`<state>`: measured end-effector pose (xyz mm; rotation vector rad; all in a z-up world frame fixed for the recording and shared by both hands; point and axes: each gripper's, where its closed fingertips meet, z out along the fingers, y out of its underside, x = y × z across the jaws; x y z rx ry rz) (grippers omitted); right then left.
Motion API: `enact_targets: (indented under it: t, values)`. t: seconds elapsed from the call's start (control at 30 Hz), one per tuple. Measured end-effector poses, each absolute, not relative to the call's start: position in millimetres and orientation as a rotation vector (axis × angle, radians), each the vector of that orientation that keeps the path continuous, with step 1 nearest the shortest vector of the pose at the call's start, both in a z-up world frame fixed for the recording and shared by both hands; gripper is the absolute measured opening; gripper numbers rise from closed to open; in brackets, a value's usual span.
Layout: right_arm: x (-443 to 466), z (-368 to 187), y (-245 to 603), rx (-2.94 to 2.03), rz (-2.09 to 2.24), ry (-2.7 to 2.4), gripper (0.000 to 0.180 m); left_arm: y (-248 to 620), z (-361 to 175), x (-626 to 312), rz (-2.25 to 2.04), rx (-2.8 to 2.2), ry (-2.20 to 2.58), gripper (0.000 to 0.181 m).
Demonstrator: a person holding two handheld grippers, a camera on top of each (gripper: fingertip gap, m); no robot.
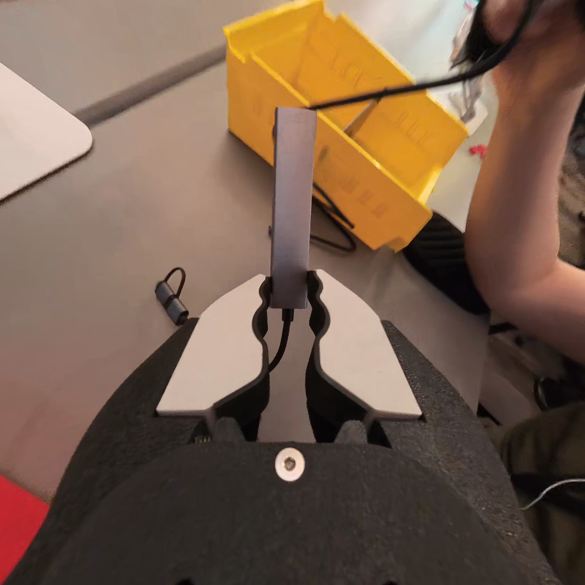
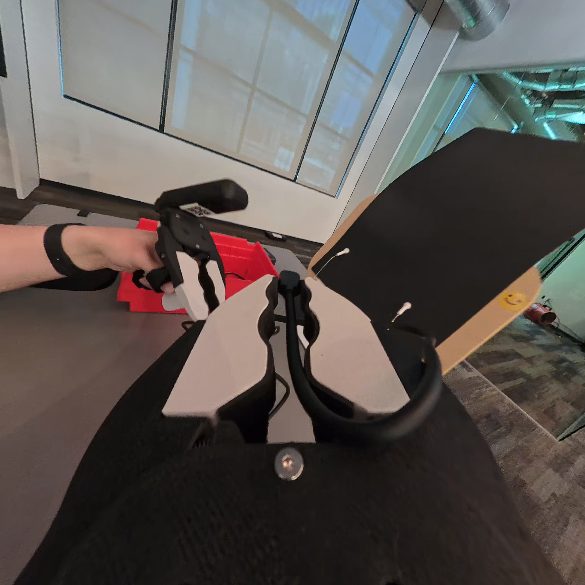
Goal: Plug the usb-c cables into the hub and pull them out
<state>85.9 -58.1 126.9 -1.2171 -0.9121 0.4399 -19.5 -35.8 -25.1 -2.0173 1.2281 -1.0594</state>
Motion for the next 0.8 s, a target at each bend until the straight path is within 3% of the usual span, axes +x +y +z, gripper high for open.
enact_targets:
  t: [0.2, 0.4, 0.8]
  values:
    - [30, 79, -41, -1.317, 0.395, -1.074, 0.013, -25, -7, -30, -1.181, -1.96, 1.033, 0.022]
    - [-9, 24, -24, -1.365, 0.044, -1.28, 0.013, -28, -8, -47, -1.261, -1.944, 0.848, 0.022]
    - [-29, 5, -11, -1.304, -0.312, -1.289, 0.014, -23, -20, -59, -1.279, -1.938, 0.732, 0.022]
